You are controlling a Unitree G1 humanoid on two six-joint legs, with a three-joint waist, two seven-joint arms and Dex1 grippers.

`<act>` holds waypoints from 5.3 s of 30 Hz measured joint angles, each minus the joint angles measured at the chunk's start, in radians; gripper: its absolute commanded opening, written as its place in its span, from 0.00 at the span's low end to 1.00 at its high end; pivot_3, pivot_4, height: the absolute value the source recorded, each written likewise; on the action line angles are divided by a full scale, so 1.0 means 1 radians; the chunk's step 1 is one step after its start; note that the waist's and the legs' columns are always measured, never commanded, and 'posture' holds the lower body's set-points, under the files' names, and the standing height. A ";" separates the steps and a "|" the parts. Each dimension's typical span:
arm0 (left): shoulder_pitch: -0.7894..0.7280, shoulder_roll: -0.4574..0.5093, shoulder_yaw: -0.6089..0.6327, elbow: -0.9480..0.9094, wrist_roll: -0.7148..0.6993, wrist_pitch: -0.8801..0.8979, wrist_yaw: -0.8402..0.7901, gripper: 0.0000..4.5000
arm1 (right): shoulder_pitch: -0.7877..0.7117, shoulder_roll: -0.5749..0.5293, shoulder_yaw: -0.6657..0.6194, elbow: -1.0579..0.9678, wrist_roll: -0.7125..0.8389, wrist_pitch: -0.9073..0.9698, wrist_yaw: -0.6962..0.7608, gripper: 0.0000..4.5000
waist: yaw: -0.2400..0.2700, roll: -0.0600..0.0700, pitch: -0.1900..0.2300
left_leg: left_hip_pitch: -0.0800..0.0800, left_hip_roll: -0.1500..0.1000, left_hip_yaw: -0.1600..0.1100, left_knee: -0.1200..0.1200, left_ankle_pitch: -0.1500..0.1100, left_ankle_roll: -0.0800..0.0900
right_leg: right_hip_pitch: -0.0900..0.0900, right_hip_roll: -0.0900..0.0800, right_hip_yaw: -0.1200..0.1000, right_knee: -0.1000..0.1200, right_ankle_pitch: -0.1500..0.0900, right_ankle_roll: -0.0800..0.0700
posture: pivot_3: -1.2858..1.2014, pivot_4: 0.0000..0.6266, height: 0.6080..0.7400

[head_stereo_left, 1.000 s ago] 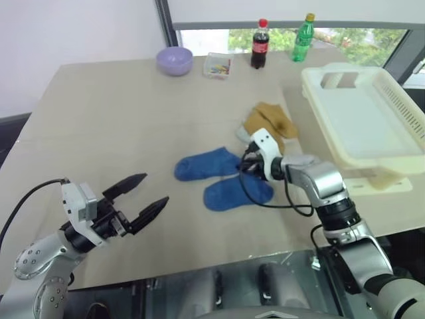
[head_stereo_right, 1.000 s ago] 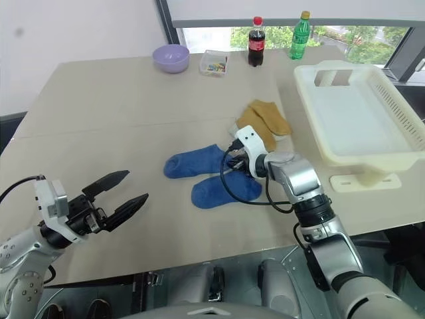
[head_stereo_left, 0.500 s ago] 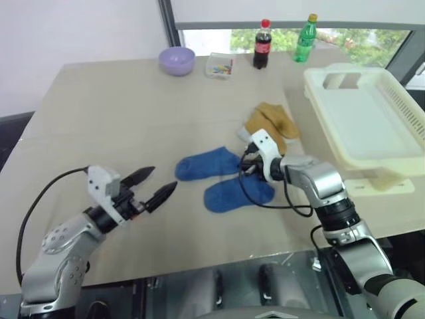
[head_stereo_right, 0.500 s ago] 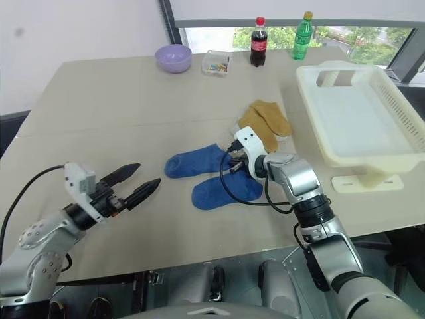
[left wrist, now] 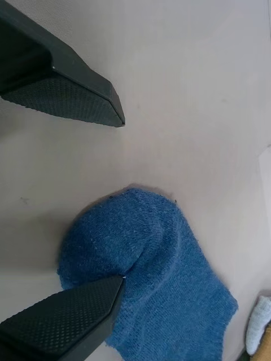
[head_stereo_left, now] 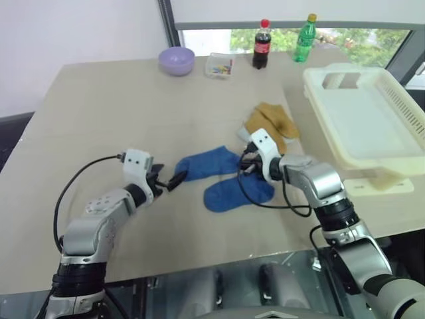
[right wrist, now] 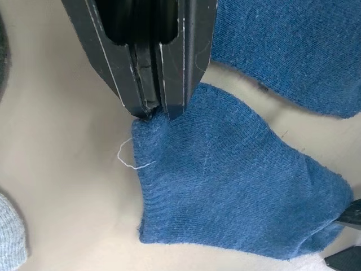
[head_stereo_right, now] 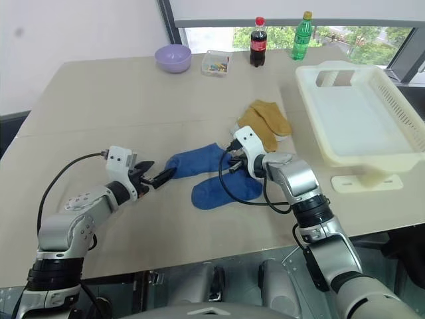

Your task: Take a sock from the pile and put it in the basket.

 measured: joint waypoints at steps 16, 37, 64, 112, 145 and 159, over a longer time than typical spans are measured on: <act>-0.066 0.035 -0.131 0.007 0.156 -0.016 -0.024 0.01 | 0.010 0.007 0.000 -0.009 0.003 -0.006 -0.019 0.00 | 0.017 0.001 0.000 | 0.001 0.000 0.000 0.000 0.000 -0.001 | 0.000 -0.006 0.000 0.002 0.000 -0.001 | 0.52 0.24 1.00; 0.197 -0.175 0.089 -0.359 -0.204 -0.004 -0.035 0.01 | 0.095 -0.161 -0.152 -0.411 0.189 0.246 -0.019 0.00 | 0.015 0.000 0.000 | -0.016 -0.002 -0.006 0.001 0.001 0.000 | -0.013 -0.008 -0.002 -0.001 0.000 -0.001 | 0.52 0.24 1.00; 0.223 -0.119 0.163 -0.340 -0.252 -0.064 -0.044 0.01 | 0.106 0.317 -0.442 -0.411 0.502 0.647 -0.350 0.00 | 0.016 0.000 -0.001 | -0.015 -0.002 -0.006 0.006 0.001 -0.001 | -0.013 0.002 -0.003 0.006 -0.001 -0.001 | 0.52 0.24 1.00; 0.273 -0.136 0.070 -0.287 -0.139 -0.145 -0.061 0.00 | -0.038 0.091 -0.218 0.040 0.317 0.246 -0.215 0.01 | 0.016 -0.001 -0.001 | -0.015 -0.001 -0.005 0.008 0.001 -0.001 | -0.013 0.003 -0.002 0.007 -0.001 -0.001 | 0.52 0.24 1.00; 0.546 -0.171 -0.046 -0.525 -0.130 -0.229 -0.018 0.00 | 0.373 -0.205 -0.561 -0.665 0.939 0.646 -0.422 0.01 | 0.022 -0.001 -0.001 | -0.015 0.001 -0.004 0.011 -0.002 0.005 | -0.011 0.004 -0.001 0.006 -0.003 -0.003 | 0.52 0.24 1.00; 0.518 -0.162 -0.091 -0.438 -0.080 -0.225 -0.038 0.00 | 0.371 -0.203 -0.493 -0.635 0.881 0.626 -0.453 0.07 | 0.020 -0.001 -0.001 | -0.016 0.001 -0.004 0.012 -0.002 0.005 | -0.011 0.004 -0.001 0.006 -0.002 -0.002 | 0.52 0.24 1.00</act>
